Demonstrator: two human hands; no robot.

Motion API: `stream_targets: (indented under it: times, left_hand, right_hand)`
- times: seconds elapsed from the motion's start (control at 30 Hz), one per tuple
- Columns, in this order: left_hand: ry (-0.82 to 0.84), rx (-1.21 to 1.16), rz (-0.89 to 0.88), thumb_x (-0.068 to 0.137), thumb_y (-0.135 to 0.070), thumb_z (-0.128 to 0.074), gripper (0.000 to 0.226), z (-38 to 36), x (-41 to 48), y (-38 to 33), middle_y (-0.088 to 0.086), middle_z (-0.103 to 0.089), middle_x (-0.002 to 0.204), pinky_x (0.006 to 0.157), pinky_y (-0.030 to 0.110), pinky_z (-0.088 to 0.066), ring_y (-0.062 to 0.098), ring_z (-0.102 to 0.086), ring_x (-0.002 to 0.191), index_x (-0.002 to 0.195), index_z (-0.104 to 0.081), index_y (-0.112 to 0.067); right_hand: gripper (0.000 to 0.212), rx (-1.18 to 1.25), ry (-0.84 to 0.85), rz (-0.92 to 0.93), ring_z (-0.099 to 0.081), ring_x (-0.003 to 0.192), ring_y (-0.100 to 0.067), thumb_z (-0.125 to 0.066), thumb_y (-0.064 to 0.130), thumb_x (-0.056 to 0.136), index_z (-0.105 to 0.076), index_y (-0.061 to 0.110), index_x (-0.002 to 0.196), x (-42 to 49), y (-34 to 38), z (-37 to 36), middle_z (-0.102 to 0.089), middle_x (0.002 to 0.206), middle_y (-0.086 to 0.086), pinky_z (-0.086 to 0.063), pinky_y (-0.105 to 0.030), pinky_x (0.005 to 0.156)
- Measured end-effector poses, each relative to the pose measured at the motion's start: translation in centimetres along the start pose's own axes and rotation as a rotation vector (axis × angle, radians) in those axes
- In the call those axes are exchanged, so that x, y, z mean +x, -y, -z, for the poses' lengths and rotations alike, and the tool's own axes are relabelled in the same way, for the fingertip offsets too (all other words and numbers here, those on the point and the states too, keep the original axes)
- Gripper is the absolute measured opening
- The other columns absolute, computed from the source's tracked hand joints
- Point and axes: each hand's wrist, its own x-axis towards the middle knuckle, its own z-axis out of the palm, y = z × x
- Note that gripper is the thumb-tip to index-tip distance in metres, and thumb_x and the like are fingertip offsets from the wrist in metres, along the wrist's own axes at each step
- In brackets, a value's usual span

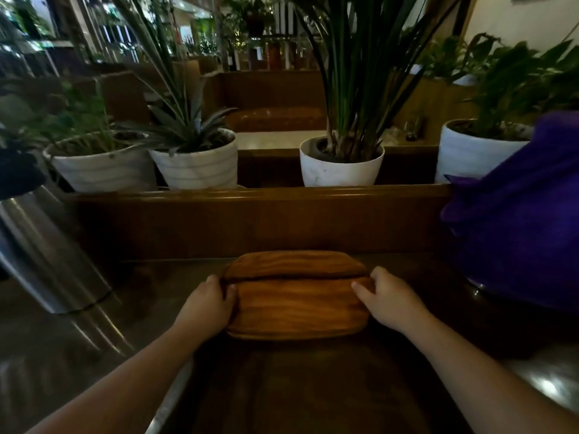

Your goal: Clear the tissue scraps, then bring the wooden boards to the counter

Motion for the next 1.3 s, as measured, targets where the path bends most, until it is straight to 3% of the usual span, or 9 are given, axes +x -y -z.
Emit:
stream_targets:
  times: [0.23, 0.37, 0.53, 0.83, 1.0, 1.17, 1.3]
  left_hand:
    - [0.013, 0.017, 0.013, 0.095, -0.037, -0.044, 0.029, -0.2, 0.9, 0.0, 0.009, -0.057, 0.099, 0.07, 0.031, -0.051, 0.018, -0.06, 0.083, 0.106, -0.052, -0.011]
    - [0.0, 0.013, 0.026, 0.093, -0.037, -0.047, 0.032, -0.3, 0.8, 0.4, 0.01, -0.055, 0.105, 0.077, 0.038, -0.053, 0.02, -0.059, 0.087, 0.11, -0.052, -0.01]
    - [-0.018, 0.057, 0.008, 0.093, -0.038, -0.047, 0.033, -0.7, 0.7, 0.7, 0.004, -0.044, 0.108, 0.076, 0.029, -0.042, 0.009, -0.046, 0.083, 0.113, -0.052, -0.013]
    - [0.0, 0.045, 0.061, 0.091, -0.037, -0.051, 0.032, -0.2, 0.4, 0.2, 0.01, -0.054, 0.109, 0.086, 0.044, -0.053, 0.021, -0.058, 0.093, 0.11, -0.055, -0.011]
    - [0.02, -0.012, 0.062, 0.092, -0.029, -0.05, 0.026, 0.2, 0.2, -0.9, 0.014, -0.059, 0.108, 0.081, 0.041, -0.056, 0.022, -0.062, 0.087, 0.109, -0.055, -0.01]
    - [0.054, -0.017, 0.053, 0.093, -0.029, -0.049, 0.027, 0.3, -0.3, -1.0, 0.014, -0.056, 0.115, 0.086, 0.043, -0.054, 0.022, -0.061, 0.092, 0.114, -0.054, -0.014]
    - [-0.041, 0.191, -0.037, 0.089, -0.041, -0.052, 0.057, 0.9, -1.2, -2.4, 0.013, -0.046, 0.134, 0.097, 0.043, -0.048, 0.027, -0.051, 0.116, 0.138, -0.036, -0.017]
  right_hand:
    - [0.047, -0.097, -0.008, 0.002, -0.056, 0.077, -0.011, -0.045, 0.055, 0.092, -0.052, 0.017, 0.121, 0.2, 0.3, 0.0, -0.055, 0.091, 0.005, -0.051, -0.031, 0.065]
    - [0.048, -0.13, -0.009, 0.031, -0.057, 0.076, -0.011, -0.045, 0.054, 0.093, -0.052, 0.016, 0.122, 0.2, 0.3, -0.2, -0.055, 0.089, 0.005, -0.051, -0.03, 0.063]
    - [0.051, -0.166, -0.017, 0.065, -0.056, 0.074, -0.01, -0.043, 0.054, 0.093, -0.051, 0.015, 0.124, 0.4, 0.1, -0.3, -0.054, 0.087, 0.007, -0.045, -0.027, 0.055]
    - [0.048, -0.247, -0.022, 0.111, -0.055, 0.067, -0.009, -0.04, 0.054, 0.094, -0.052, 0.015, 0.118, 0.9, -0.1, -0.3, -0.053, 0.079, 0.006, -0.038, -0.025, 0.047]
    - [0.039, -0.208, -0.011, 0.063, -0.058, 0.065, -0.01, -0.044, 0.056, 0.091, -0.054, 0.021, 0.105, 0.8, -0.1, -0.3, -0.057, 0.079, 0.004, -0.046, -0.026, 0.048]
    - [0.059, -0.223, 0.044, 0.065, -0.058, 0.077, -0.013, -0.041, 0.064, 0.088, -0.051, 0.018, 0.123, 0.8, -0.2, 0.0, -0.056, 0.092, 0.004, -0.048, -0.029, 0.058]
    - [0.064, -0.434, -0.016, 0.21, -0.059, 0.083, -0.015, -0.037, 0.071, 0.084, -0.048, 0.022, 0.124, -0.1, 0.2, 1.9, -0.059, 0.099, 0.003, -0.053, -0.035, 0.067]
